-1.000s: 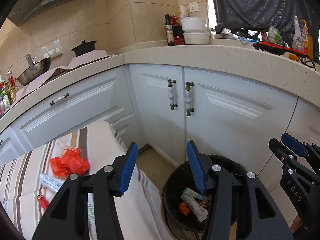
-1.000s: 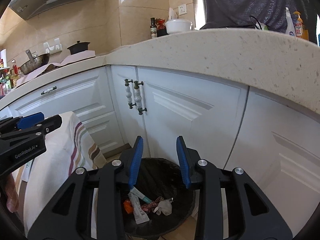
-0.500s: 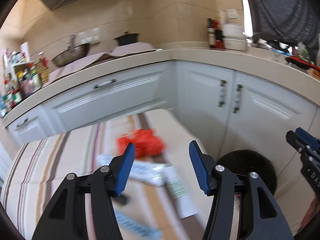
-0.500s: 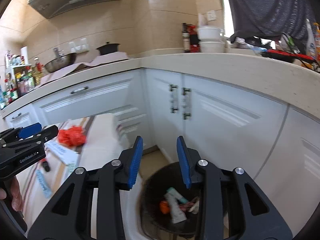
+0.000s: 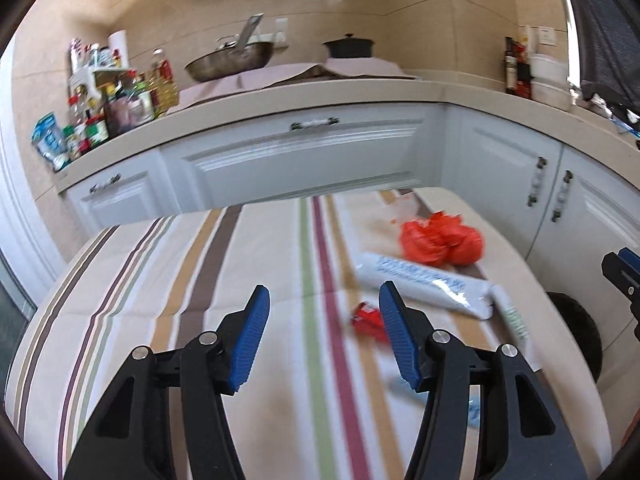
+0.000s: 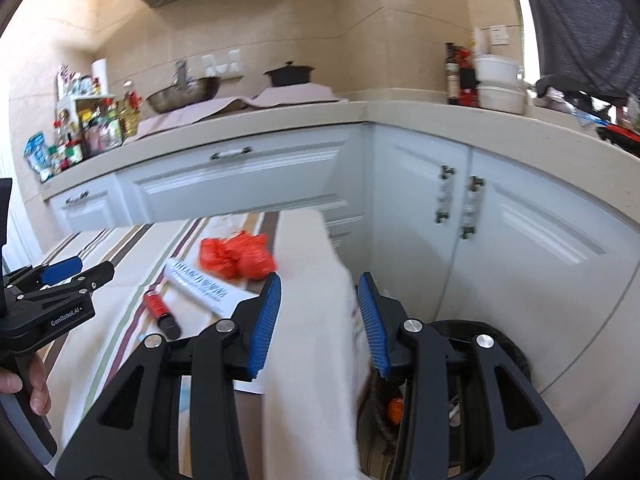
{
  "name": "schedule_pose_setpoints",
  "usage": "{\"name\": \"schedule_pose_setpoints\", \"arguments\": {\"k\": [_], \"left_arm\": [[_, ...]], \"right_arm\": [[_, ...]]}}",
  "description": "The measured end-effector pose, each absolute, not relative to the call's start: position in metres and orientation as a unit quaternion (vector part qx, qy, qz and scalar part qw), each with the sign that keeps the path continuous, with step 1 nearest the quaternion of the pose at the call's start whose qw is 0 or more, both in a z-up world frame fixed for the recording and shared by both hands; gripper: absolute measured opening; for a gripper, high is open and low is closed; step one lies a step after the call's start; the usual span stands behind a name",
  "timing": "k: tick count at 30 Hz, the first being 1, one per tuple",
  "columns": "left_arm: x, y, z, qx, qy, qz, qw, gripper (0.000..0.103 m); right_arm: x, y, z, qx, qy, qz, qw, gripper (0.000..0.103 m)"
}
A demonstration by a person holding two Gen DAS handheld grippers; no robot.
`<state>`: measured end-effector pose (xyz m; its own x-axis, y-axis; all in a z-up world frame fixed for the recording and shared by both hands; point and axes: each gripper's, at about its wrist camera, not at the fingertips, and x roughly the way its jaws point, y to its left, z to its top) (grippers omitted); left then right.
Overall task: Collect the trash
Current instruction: 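Move both open tools back toward the table, then grasp the white-and-green tube with the right tool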
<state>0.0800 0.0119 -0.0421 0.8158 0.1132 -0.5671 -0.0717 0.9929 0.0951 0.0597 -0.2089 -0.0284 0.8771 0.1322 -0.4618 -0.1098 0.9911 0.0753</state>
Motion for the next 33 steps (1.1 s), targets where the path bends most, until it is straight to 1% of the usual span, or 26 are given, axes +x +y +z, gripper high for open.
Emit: {"name": "schedule_pose_setpoints", "arguments": {"k": [7,12,21,25,28,29,30,33], "left_arm": [[0.083,0.040,-0.052,0.018,0.318,0.064,0.946,0.057],[0.087,0.052,-0.061,-0.002,0.340,0.063,0.938,0.057],[0.084,0.050,-0.071,-0.012,0.354,0.045,0.934,0.059],[0.082,0.044,-0.073,-0.010,0.355,0.038,0.934,0.060],[0.083,0.042,-0.074,-0.010,0.359,0.035,0.933,0.061],[0.084,0.042,-0.075,-0.010,0.361,0.035,0.932,0.061],[0.084,0.041,-0.076,-0.011,0.363,0.034,0.931,0.061],[0.085,0.037,-0.079,-0.009,0.368,0.034,0.929,0.061]], "right_arm": [[0.077,-0.179,-0.043,0.009,0.285,0.082,0.955,0.039],[0.094,-0.165,-0.058,-0.001,0.343,0.090,0.935,0.039],[0.110,-0.151,-0.079,-0.008,0.409,0.097,0.907,0.039],[0.113,-0.153,-0.085,-0.003,0.427,0.098,0.899,0.037],[0.112,-0.154,-0.085,-0.011,0.428,0.090,0.899,0.028],[0.113,-0.155,-0.086,-0.011,0.428,0.090,0.899,0.020],[0.112,-0.157,-0.086,-0.009,0.428,0.092,0.899,0.017],[0.112,-0.159,-0.085,-0.005,0.427,0.097,0.899,0.016]]}}
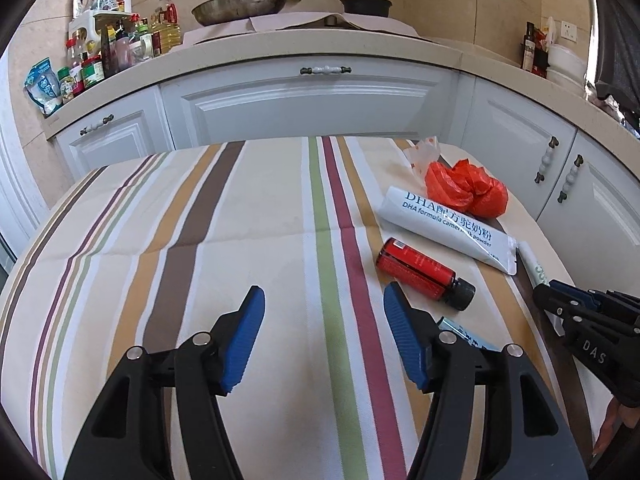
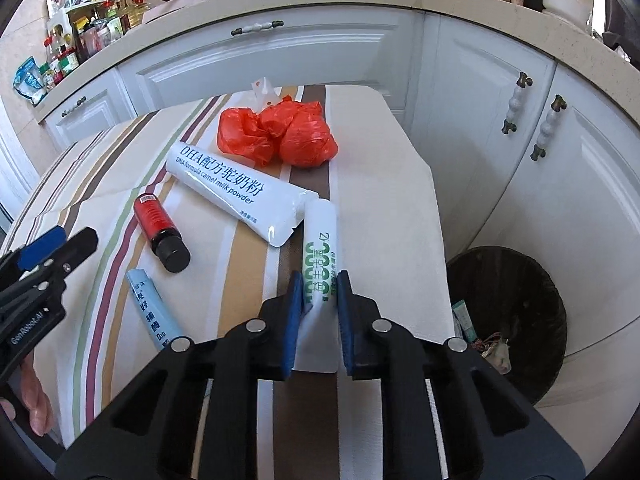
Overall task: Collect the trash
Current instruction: 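Grasp the white-and-green tube with the right tool, then grasp the light blue tube with the left tool while the right tool holds its tube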
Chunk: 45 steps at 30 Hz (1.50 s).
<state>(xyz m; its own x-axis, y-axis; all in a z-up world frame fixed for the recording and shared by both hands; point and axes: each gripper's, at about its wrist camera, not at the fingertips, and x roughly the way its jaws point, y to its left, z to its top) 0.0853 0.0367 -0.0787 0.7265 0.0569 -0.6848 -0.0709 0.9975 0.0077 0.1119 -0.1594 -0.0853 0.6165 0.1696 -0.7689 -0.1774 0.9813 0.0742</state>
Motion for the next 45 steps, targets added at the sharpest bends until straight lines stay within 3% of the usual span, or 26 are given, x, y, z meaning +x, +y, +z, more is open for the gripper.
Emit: {"name": "schedule_pose_setpoints", "arguments": {"k": [8,18,35,38,45], "left_arm": [[0.086,0.024,-0.083,-0.005,0.386,0.037,0.922,0.061],[0.087,-0.016,-0.088,0.003,0.416,0.037,0.908,0.071],[0.087,-0.056,-0.096,0.058,0.426,0.044,0.902,0.074],[0.084,-0.053,-0.099,0.046,0.433,0.034,0.900,0.068],[0.075,-0.042,-0.099,0.038,0.430,0.012,0.902,0.038]], "right_arm": [[0.102,-0.171,-0.076,0.005,0.405,0.102,0.909,0.016],[0.086,-0.208,-0.061,0.022,0.366,0.100,0.925,0.016],[0.071,-0.255,-0.061,0.062,0.341,0.097,0.933,0.016],[0.069,-0.257,-0.061,0.065,0.339,0.096,0.934,0.016],[0.068,-0.258,-0.062,0.066,0.339,0.096,0.934,0.016]]}}
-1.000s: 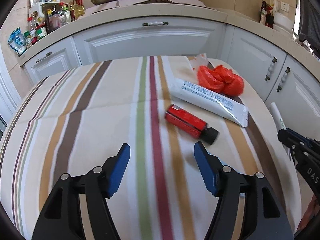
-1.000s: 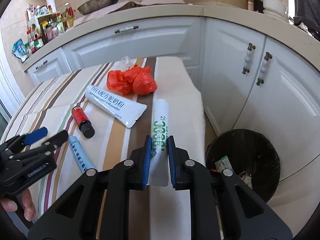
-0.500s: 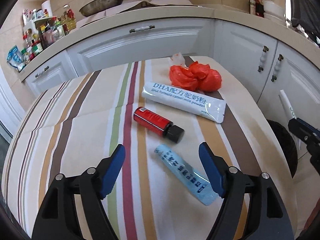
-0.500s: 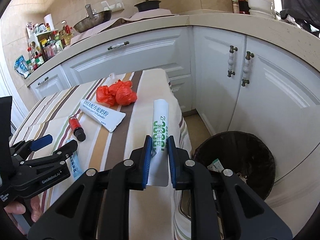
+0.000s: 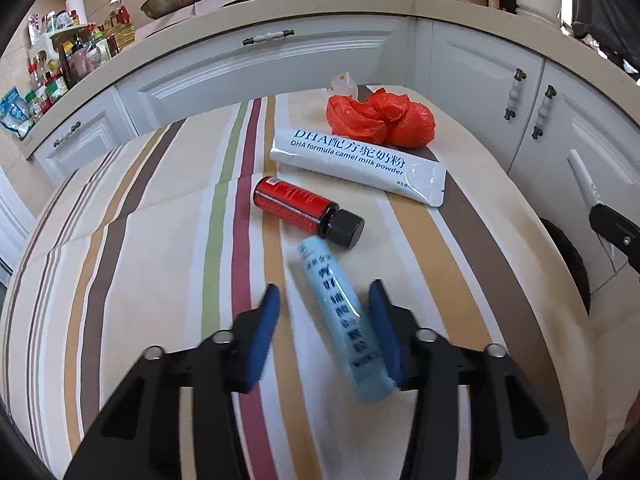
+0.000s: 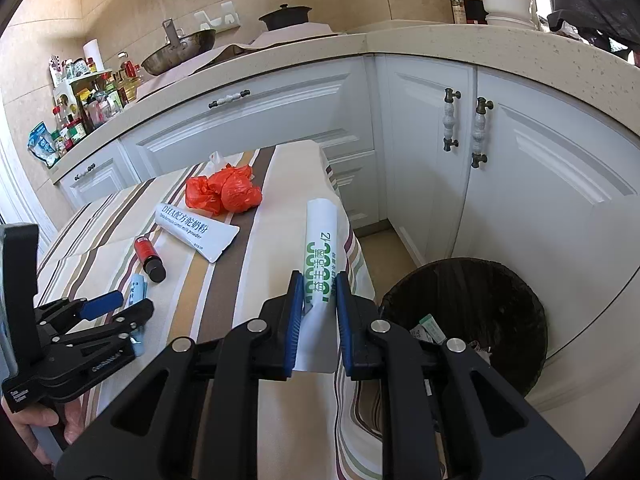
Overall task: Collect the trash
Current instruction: 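Grasp the light blue tube with the left tool while the right tool holds its tube, then carry both tubes over the black bin and open both tools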
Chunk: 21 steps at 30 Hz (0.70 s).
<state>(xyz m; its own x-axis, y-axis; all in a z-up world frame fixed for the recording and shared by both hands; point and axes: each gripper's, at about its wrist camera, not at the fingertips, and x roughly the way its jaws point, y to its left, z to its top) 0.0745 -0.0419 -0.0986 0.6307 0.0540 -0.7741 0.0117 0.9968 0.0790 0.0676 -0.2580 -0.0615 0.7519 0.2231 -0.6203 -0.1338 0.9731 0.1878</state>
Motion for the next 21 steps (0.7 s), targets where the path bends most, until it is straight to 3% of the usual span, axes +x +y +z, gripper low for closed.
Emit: {"name": "schedule_pose_setpoints", "arguments": {"k": [4,21], "left_arm": [[0.070,-0.038,-0.098,0.037,0.428,0.003,0.903,0.021],[0.057,-0.025,-0.072,0.051,0.358,0.009,0.932,0.020]], "right_arm": [[0.067,-0.257,-0.061,0.064,0.337,0.096,0.934,0.016],[0.053,-0.238,-0.043,0.043,0.303,0.093,0.947,0.016]]}}
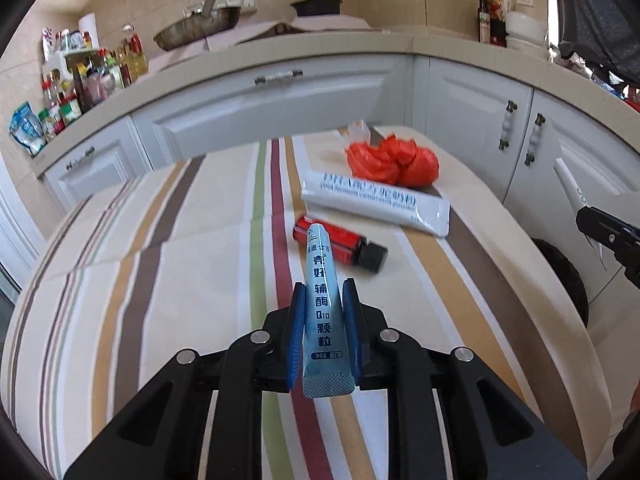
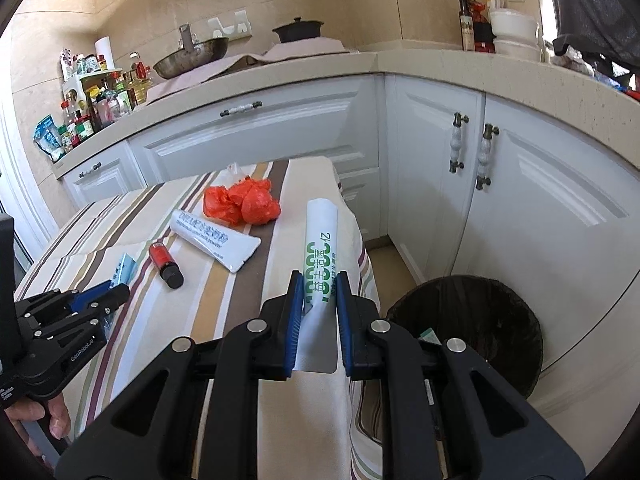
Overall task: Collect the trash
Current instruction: 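Carry both tubes over the black bin and open both tools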
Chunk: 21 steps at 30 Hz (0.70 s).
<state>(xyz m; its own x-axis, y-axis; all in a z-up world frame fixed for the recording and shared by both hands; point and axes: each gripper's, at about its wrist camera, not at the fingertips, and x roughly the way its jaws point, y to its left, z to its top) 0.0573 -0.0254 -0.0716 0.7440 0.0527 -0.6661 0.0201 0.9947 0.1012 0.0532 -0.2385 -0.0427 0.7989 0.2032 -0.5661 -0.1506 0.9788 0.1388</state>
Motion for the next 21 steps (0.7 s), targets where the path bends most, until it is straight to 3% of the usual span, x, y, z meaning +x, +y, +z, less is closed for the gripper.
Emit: {"name": "schedule_pose_setpoints", "arguments": {"k": [21], "left_arm": [[0.073,-0.086,-0.008,0.053,0.244,-0.069,0.966,0.020]], "right_arm": [[0.024,-0.282,0.007,0.033,0.209,0.005,0.977,0.017]]}}
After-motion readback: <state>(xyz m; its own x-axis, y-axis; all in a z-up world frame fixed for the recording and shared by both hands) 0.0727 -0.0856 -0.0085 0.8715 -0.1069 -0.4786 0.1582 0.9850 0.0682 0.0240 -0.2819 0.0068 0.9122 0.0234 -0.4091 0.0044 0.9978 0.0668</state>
